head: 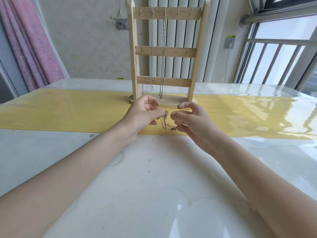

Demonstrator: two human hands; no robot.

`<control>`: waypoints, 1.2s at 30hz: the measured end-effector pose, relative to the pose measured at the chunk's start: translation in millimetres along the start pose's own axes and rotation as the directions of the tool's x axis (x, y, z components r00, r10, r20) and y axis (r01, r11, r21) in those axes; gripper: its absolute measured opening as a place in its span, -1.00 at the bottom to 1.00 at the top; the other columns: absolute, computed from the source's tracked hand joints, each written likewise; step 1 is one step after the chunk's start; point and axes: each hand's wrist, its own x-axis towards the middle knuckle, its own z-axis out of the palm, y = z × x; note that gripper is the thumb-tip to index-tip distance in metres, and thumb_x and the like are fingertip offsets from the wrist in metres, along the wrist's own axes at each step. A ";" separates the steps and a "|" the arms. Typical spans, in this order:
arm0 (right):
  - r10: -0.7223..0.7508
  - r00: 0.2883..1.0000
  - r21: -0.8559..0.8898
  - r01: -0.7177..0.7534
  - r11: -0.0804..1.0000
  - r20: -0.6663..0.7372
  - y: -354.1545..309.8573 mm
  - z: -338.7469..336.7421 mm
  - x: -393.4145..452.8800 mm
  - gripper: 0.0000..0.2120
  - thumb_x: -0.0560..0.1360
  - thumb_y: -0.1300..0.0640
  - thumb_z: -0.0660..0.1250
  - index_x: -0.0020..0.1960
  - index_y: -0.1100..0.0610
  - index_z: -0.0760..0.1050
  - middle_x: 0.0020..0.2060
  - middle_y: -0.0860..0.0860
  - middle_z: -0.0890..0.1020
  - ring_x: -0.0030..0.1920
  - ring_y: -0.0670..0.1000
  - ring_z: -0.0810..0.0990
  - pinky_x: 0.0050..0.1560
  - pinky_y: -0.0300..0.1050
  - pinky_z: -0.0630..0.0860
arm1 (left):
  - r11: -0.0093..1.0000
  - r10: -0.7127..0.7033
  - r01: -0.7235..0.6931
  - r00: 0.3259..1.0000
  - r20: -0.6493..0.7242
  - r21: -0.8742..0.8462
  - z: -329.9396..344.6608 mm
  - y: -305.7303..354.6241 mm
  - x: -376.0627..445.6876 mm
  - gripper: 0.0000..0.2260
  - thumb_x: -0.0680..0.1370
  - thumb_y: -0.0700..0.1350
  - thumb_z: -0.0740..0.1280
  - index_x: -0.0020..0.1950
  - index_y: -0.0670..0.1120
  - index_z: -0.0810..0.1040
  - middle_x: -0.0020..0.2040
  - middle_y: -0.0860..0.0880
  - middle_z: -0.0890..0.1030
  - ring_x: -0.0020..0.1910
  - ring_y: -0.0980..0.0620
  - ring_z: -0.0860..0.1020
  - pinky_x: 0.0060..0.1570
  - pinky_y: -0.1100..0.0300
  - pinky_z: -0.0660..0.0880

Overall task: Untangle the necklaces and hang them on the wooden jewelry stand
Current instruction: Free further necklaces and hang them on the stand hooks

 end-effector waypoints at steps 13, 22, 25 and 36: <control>0.005 0.994 -0.049 0.000 0.999 0.107 0.4 -1.1 -3.5 -0.80 0.51 0.30 0.34 0.13 0.21 0.59 -0.35 -0.04 0.55 -0.44 -0.10 0.45 -0.47 -0.27 0.40 | 0.997 0.029 -0.023 0.997 0.067 -0.079 -1.7 0.1 -2.0 -0.78 0.49 -0.31 0.37 -0.10 -0.03 0.38 -0.24 0.07 0.57 -0.22 0.13 0.50 -0.33 0.36 0.46; 0.036 0.992 0.020 -0.038 0.999 0.123 -2.4 -0.9 -5.3 -0.86 0.52 0.35 0.30 -0.19 0.24 0.53 -0.32 0.05 0.58 -0.44 -0.08 0.58 -0.52 -0.32 0.39 | 0.995 0.098 -0.098 0.994 0.039 0.003 -2.8 1.0 -2.7 -0.76 0.48 -0.35 0.34 -0.11 -0.05 0.36 -0.21 0.03 0.54 -0.28 0.11 0.46 -0.37 0.39 0.43; 0.016 0.993 -0.027 -0.013 1.000 0.115 -2.6 -2.3 -5.0 -0.89 0.49 0.31 0.36 -0.22 0.21 0.56 -0.35 0.01 0.58 -0.36 -0.09 0.57 -0.47 -0.29 0.42 | 0.990 0.140 -0.142 0.988 0.060 0.016 -3.0 1.0 -3.1 -0.75 0.48 -0.35 0.35 -0.11 -0.04 0.36 -0.22 0.03 0.55 -0.27 0.08 0.45 -0.36 0.37 0.43; -0.035 0.994 -0.076 0.042 0.996 0.102 -1.8 -1.1 -5.1 -0.88 0.50 0.27 0.36 -0.23 0.18 0.55 -0.39 -0.05 0.55 -0.31 -0.08 0.48 -0.40 -0.27 0.45 | 0.979 0.191 -0.195 0.980 0.057 0.059 -2.2 1.8 -4.6 -0.77 0.48 -0.32 0.36 -0.11 -0.04 0.38 -0.23 0.05 0.55 -0.30 0.09 0.45 -0.37 0.36 0.43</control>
